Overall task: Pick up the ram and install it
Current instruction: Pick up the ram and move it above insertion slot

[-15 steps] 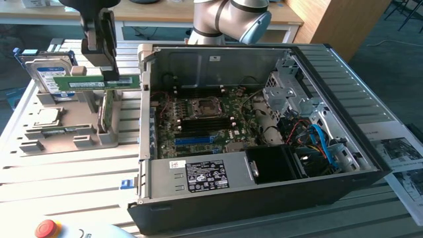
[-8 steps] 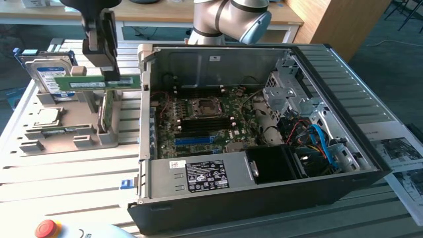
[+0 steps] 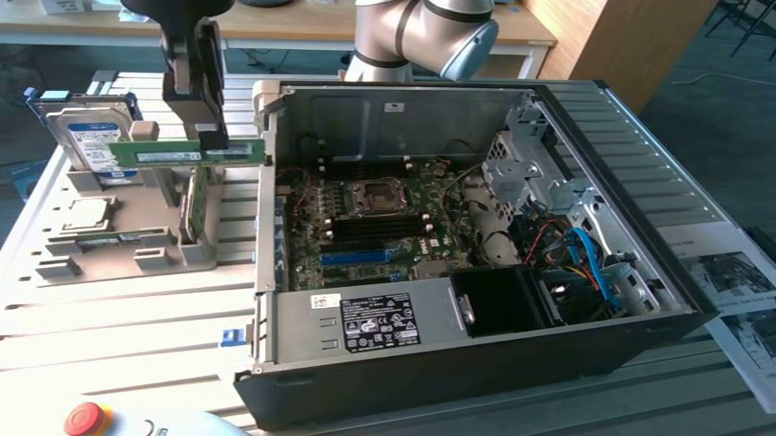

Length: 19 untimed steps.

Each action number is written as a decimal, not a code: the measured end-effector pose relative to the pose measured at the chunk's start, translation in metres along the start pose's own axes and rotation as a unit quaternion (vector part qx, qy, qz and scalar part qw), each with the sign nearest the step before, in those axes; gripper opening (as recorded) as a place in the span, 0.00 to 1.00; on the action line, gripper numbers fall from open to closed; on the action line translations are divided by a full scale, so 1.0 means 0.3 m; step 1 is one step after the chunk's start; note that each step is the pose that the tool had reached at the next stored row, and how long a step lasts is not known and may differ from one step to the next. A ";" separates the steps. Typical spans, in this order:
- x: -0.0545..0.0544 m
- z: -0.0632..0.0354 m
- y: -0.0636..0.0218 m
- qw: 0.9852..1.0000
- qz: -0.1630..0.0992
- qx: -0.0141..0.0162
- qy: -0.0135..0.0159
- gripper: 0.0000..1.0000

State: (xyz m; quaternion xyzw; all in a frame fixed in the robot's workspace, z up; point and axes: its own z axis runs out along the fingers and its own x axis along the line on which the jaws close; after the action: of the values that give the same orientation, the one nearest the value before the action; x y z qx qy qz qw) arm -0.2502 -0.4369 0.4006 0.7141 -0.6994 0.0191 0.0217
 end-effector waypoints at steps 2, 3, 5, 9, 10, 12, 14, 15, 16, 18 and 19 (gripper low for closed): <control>0.002 0.000 -0.008 1.000 0.000 0.000 0.000 0.12; 0.003 0.000 -0.012 1.000 0.000 0.000 0.000 0.12; 0.006 0.000 -0.022 1.000 0.000 -0.001 0.000 0.12; 0.012 0.001 -0.041 1.000 0.000 -0.002 0.000 0.12; 0.014 0.001 -0.046 1.000 0.000 -0.002 0.000 0.12; 0.015 0.000 -0.050 1.000 0.000 -0.002 0.000 0.12; 0.014 0.000 -0.050 1.000 0.000 -0.002 0.000 0.12; 0.014 0.000 -0.050 1.000 0.000 -0.002 0.000 0.12; 0.015 0.001 -0.050 1.000 0.000 -0.002 0.000 0.12; 0.014 0.001 -0.050 1.000 0.000 -0.002 0.000 0.12; 0.015 0.001 -0.050 1.000 0.000 -0.002 0.000 0.12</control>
State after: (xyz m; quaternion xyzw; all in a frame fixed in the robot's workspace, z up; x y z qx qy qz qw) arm -0.2351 -0.4410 0.4006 0.7142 -0.6993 0.0175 0.0233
